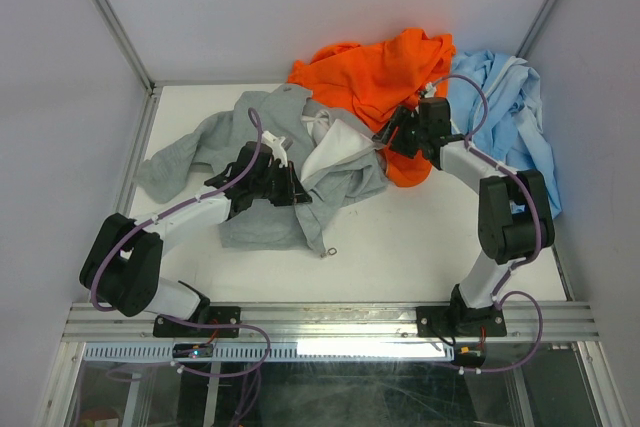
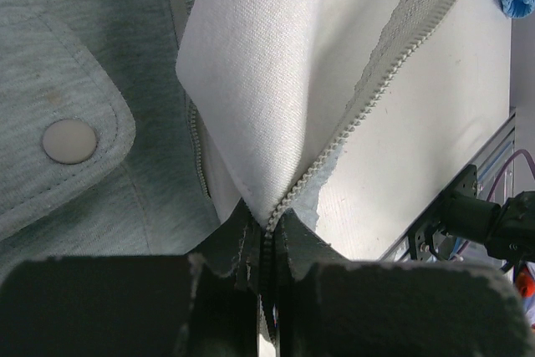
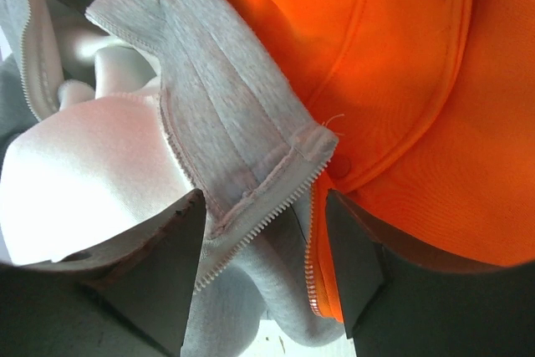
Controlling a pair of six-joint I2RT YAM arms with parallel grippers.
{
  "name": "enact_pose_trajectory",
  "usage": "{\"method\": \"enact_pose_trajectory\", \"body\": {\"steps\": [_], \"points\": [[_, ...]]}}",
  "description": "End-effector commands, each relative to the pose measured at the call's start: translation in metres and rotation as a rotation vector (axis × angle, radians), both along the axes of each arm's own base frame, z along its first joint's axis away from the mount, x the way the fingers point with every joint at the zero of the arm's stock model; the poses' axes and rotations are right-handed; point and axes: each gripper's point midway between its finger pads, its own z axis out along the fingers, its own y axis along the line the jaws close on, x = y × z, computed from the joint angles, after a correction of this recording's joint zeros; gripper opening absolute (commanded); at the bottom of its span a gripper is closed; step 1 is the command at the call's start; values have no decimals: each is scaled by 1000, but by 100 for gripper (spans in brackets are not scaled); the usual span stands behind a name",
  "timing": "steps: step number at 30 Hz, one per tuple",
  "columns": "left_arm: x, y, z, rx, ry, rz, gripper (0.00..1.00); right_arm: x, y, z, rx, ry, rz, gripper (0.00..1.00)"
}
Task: Zip up the jacket
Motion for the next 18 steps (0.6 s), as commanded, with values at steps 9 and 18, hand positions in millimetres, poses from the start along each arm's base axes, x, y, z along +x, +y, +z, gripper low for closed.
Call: {"method": "enact_pose_trajectory", "body": {"steps": [9,18], "points": [[-4,-8,14,-42,-33,-38,0,28,29,22,206,-101,44,66],[-4,-6,13,-30,-34,-33,0,23,-6,4,91,-66,-101,76]]}}
